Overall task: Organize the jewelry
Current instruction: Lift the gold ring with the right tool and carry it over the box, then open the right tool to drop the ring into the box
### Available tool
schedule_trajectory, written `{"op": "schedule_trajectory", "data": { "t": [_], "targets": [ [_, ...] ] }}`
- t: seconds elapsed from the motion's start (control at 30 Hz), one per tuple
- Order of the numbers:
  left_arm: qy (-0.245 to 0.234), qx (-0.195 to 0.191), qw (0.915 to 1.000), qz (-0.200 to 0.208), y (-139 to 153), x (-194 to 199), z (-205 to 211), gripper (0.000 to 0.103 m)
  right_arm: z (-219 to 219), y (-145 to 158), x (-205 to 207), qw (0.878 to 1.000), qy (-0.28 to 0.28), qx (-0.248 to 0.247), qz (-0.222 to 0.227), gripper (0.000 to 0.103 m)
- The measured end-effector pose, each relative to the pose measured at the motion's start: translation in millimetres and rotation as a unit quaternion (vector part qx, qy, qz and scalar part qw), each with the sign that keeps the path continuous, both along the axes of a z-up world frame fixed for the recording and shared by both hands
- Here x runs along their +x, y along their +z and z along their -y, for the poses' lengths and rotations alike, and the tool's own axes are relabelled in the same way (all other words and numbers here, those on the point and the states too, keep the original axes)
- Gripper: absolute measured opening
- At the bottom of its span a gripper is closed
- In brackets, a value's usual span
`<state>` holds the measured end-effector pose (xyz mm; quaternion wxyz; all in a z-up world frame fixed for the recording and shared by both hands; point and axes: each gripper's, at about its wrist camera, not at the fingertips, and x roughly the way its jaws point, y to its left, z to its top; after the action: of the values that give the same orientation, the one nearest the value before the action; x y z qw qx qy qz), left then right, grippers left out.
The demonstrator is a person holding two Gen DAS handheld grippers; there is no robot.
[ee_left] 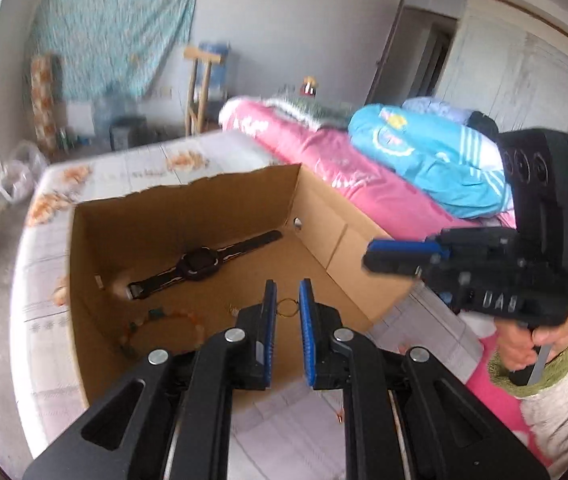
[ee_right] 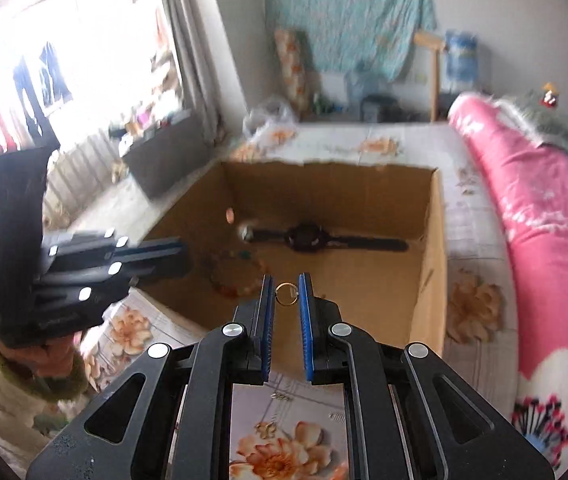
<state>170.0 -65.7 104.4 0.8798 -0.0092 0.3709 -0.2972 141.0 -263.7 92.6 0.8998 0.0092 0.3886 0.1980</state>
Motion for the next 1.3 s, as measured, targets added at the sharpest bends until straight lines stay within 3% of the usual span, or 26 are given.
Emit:
{"op": "schedule_trajectory", "data": {
  "t": [0.1, 0.2, 0.37, 0.47, 0.53, 0.8, 0.97, 1.17, 1.3],
  "targets": [
    [-0.013, 0.018, 0.9976, -0.066, -11.8, 47.4, 15.6, 0.011, -1.8, -14.9, 28.7, 0.999, 0.001, -0.021, -0.039, 0.01],
    [-0.019, 0.045, 0.9931, -0.107, -25.2, 80.5, 29.7, 0.011, -1.4, -25.0, 48.9, 0.997, 0.0, -0.038, -0.064, 0.01],
    [-0.014, 0.084, 0.9841, -0.156, -46.1, 112.5, 44.9, 0.012, 1.8, -37.0, 69.9, 0.995, -0.007, -0.062, -0.076, 0.011],
    [-0.014, 0.085, 0.9823, -0.166, -49.6, 120.4, 51.1, 0.02, 6.9, -39.5, 73.7, 0.995, -0.01, -0.061, -0.073, 0.013],
    [-0.012, 0.09, 0.9823, -0.163, -50.1, 123.9, 53.9, 0.031, 11.4, -38.7, 73.7, 0.996, -0.012, -0.06, -0.071, 0.014],
    [-0.004, 0.087, 0.9844, -0.152, -44.9, 123.3, 52.6, 0.034, 22.3, -29.3, 62.7, 0.997, -0.019, -0.057, -0.053, 0.017],
    [-0.002, 0.073, 0.9904, -0.117, -22.8, 104.4, 44.1, 0.034, 25.5, -11.2, 48.9, 0.998, -0.025, -0.045, -0.025, 0.022],
    [-0.001, 0.053, 0.998, -0.035, 23.3, 46.5, 17.0, 0.056, 35.6, 30.0, -3.3, 0.999, -0.029, -0.011, 0.044, 0.042],
    [0.001, 0.045, 0.9987, 0.022, 41.5, -17.1, -8.8, 0.076, 42.4, 42.0, -54.0, 0.996, -0.032, 0.005, 0.083, 0.05]
  ]
}}
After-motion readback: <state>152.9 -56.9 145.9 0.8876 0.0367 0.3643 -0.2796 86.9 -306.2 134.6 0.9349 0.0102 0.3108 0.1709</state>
